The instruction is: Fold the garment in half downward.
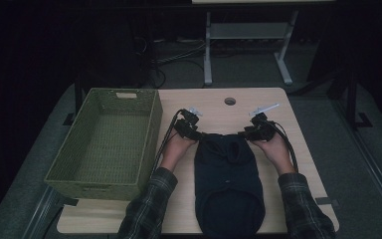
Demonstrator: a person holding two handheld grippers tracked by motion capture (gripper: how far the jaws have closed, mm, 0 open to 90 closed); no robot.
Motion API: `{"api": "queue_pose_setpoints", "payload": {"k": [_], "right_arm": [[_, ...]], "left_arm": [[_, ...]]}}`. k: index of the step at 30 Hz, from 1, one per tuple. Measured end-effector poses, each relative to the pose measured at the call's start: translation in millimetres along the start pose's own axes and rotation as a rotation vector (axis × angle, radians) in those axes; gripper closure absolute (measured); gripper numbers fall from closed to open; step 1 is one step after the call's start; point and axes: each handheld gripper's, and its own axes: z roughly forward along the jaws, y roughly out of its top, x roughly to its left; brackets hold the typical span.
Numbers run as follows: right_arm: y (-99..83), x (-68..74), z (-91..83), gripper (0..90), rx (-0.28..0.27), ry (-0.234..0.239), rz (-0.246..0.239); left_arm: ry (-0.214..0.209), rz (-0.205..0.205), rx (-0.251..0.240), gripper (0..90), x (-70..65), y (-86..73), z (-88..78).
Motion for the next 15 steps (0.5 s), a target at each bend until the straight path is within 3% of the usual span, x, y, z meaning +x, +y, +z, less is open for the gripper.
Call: {"api": "queue_pose_setpoints", "payload": {"k": [10,11,15], "right_arm": [[-12.2,-4.1,16.6,57.6,0.035,0.038,0.045],[-13.5,-4.9,16.9,59.0,0.029,0.046,0.055],[-11.3,2.0,17.4,67.1,0.05,0.025,0.029]], "left_arm": [[-0.024,-0.009,0.014,42.1,4.4,-4.1,7.0],[-0.035,-0.029,0.013,42.1,6.3,-5.2,8.1],[-0.07,-0.038,0.018,47.3,9.2,-6.1,8.7]]}}
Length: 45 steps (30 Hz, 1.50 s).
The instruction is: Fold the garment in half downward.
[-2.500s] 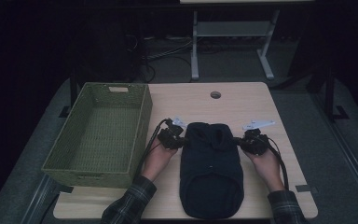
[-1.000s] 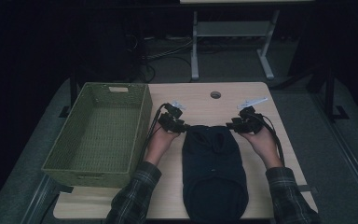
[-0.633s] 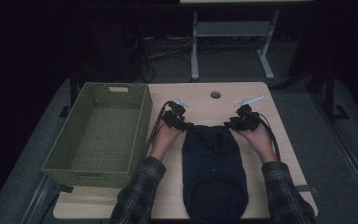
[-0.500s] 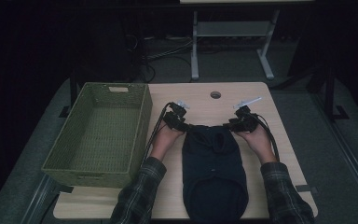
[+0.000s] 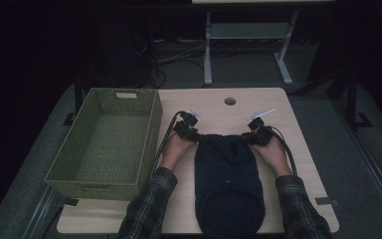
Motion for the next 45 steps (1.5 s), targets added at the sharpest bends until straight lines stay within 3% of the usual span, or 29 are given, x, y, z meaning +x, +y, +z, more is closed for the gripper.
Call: {"api": "queue_pose_setpoints", "payload": {"k": [6,14,20,27,31,37,45], "right_arm": [[0.5,2.1,0.3,73.3,0.006,0.006,0.002],[1.3,3.0,0.6,79.5,0.012,0.011,0.006],[3.7,6.4,-0.1,80.8,0.026,-0.017,-0.011],[6.9,6.6,-9.5,80.7,0.003,-0.027,-0.002],[9.1,8.2,-20.1,80.7,-0.031,-0.024,-0.007],[13.8,8.2,-34.4,80.6,-0.046,-0.023,-0.015],[24.6,14.0,-60.1,80.6,-0.113,-0.021,-0.028]], "left_arm": [[-0.057,0.019,0.006,66.0,-1.4,1.3,0.1],[-0.068,0.01,0.008,83.4,-4.9,3.0,1.0],[-0.036,0.036,0.023,86.4,-9.8,4.9,-0.4],[-0.056,-0.014,0.005,86.4,-7.8,8.0,-8.7],[-0.051,-0.012,-0.008,86.4,-9.6,13.5,-17.2],[-0.037,0.022,-0.048,85.9,-16.0,24.2,-32.7],[-0.013,0.073,-0.092,86.0,-22.1,36.8,-56.2]]}}
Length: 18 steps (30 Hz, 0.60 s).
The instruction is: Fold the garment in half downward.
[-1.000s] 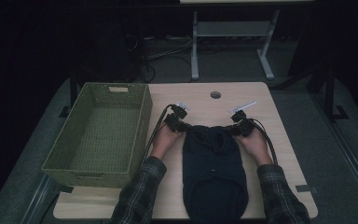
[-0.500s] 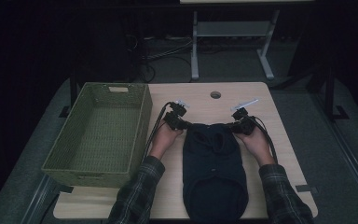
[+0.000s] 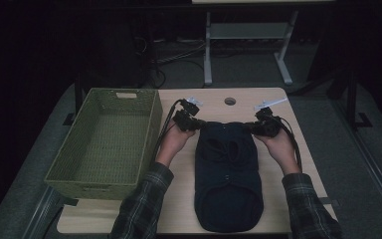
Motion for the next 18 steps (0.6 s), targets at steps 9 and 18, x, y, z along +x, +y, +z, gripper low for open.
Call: {"api": "queue_pose_setpoints", "payload": {"k": [9,18], "right_arm": [[18.4,8.0,-29.2,80.6,-0.092,0.005,-0.025],[34.1,17.6,-56.6,80.4,-0.164,-0.018,-0.066]], "left_arm": [[0.064,0.074,-0.067,86.1,-7.5,25.0,-35.4],[0.098,0.123,-0.143,86.1,-17.8,38.6,-61.2]]}}
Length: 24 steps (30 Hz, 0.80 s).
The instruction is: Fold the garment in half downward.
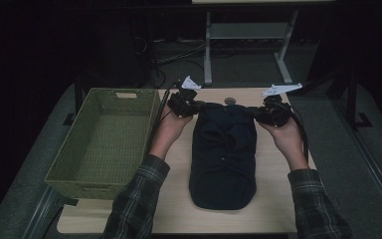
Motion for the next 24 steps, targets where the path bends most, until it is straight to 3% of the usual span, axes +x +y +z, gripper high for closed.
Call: {"api": "queue_pose_setpoints", "payload": {"k": [4,11,17,24], "right_arm": [[-6.8,4.6,2.2,80.2,0.008,-0.019,-0.02],[-27.7,14.5,1.1,80.2,0.005,-0.018,-0.029],[-39.2,23.8,-1.1,79.9,0.012,-0.017,-0.055],[-54.1,34.4,-1.4,79.5,0.031,0.006,-0.053]], "left_arm": [[0.009,0.033,0.002,86.0,-9.0,-6.9,0.7],[-0.008,0.047,-0.014,85.9,-22.0,-22.7,-2.5],[-0.033,0.038,-0.007,85.8,-28.1,-32.8,-5.1],[-0.069,0.009,0.018,85.6,-35.9,-49.8,-8.3]]}}
